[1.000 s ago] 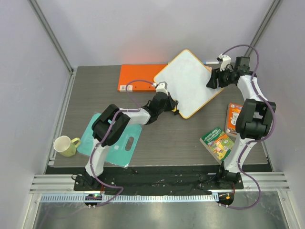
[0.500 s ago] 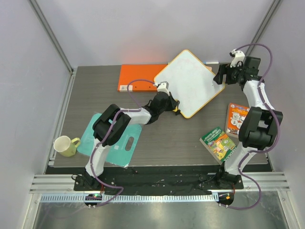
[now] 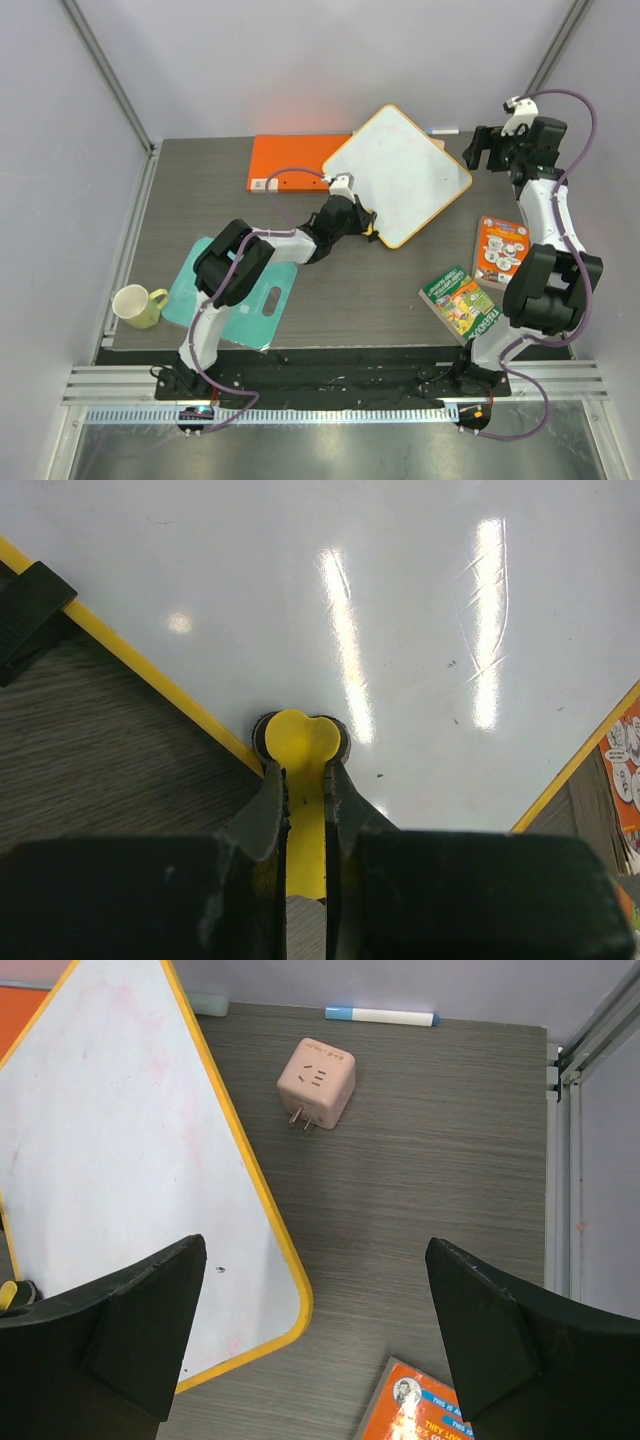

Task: Erase the whiteboard

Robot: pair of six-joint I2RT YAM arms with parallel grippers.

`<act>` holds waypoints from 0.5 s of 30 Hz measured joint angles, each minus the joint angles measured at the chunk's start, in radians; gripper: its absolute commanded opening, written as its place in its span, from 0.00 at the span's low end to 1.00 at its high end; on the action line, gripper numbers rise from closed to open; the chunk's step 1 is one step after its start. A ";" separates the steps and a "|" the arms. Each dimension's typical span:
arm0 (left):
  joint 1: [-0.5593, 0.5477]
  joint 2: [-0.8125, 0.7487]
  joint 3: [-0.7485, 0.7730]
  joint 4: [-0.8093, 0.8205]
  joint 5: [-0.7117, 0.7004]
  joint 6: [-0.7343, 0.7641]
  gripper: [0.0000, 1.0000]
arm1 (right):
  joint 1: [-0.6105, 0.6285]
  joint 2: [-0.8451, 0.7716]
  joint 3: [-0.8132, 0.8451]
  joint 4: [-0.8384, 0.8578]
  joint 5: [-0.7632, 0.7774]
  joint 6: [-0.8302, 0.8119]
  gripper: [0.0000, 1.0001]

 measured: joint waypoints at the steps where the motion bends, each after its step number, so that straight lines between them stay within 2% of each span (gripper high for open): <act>1: 0.000 -0.004 -0.006 0.006 -0.001 0.005 0.00 | 0.000 -0.007 -0.004 0.000 0.000 0.002 0.98; 15: -0.035 -0.087 -0.072 -0.040 -0.030 0.088 0.00 | 0.000 -0.067 -0.017 0.000 -0.037 0.015 1.00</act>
